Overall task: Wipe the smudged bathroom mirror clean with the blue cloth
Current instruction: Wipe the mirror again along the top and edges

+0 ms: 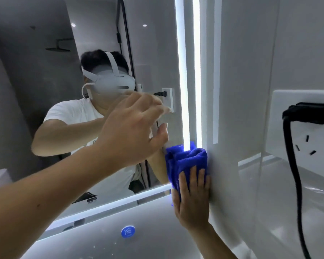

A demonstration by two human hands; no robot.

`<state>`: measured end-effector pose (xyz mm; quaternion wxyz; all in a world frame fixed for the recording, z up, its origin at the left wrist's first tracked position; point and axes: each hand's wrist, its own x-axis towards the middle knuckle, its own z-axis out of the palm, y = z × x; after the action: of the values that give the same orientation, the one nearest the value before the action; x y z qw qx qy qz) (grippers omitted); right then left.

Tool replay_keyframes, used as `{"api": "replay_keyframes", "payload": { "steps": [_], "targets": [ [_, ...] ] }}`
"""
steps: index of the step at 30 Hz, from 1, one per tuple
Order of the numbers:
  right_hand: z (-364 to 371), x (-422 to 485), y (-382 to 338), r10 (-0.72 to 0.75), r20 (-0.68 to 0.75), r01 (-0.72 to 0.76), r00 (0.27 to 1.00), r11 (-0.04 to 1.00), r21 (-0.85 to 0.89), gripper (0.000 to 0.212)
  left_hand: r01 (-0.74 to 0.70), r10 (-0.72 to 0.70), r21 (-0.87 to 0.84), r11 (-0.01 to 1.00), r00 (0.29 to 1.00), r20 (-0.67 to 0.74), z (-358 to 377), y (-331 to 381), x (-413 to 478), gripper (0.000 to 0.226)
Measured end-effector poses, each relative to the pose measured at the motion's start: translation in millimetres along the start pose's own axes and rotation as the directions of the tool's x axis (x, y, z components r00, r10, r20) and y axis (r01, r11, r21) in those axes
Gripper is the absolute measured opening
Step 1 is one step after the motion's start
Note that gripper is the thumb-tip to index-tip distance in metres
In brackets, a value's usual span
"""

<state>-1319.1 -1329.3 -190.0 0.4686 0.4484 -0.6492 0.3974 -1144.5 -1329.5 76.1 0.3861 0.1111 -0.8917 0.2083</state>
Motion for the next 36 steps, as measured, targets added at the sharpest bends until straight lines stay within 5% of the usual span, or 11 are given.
{"api": "replay_keyframes", "payload": {
  "steps": [5, 13, 21, 27, 32, 36],
  "targets": [
    [-9.8, 34.7, -17.9, 0.097, 0.003, -0.097, 0.995, 0.994, 0.055, 0.062, -0.029, 0.031, 0.187, 0.982, 0.999, -0.008, -5.8, -23.2, -8.7, 0.06],
    [-43.0, 199.6, -37.9, 0.091, -0.193, -0.082, 0.977, 0.995, 0.057, 0.057, 0.026, 0.006, 0.202, 0.979, 0.988, -0.157, -19.7, -38.8, -17.1, 0.061],
    [-6.4, 36.3, -10.4, 0.0, -0.018, 0.001, 1.0, 0.999, 0.049, 0.061, 0.014, 0.035, 0.225, 0.974, 0.976, -0.215, -33.7, -48.2, -34.0, 0.06],
    [-2.8, 24.9, -47.5, 0.132, 0.02, -0.134, 0.991, 0.987, 0.09, 0.069, 0.043, 0.002, 0.234, 0.971, 0.983, -0.186, -40.9, -51.1, -42.1, 0.061],
    [-4.0, 12.6, -112.8, -0.224, 0.022, 0.221, 0.974, 0.97, 0.104, 0.071, 0.05, -0.01, 0.205, 0.978, 0.981, -0.194, -37.3, -45.0, -39.6, 0.061],
    [-10.7, 23.1, -71.8, -0.377, 0.036, 0.373, 0.926, 0.924, 0.085, 0.068, 0.071, -0.029, 0.224, 0.972, 0.982, -0.186, -37.6, -46.5, -41.7, 0.061]
  ]
}}
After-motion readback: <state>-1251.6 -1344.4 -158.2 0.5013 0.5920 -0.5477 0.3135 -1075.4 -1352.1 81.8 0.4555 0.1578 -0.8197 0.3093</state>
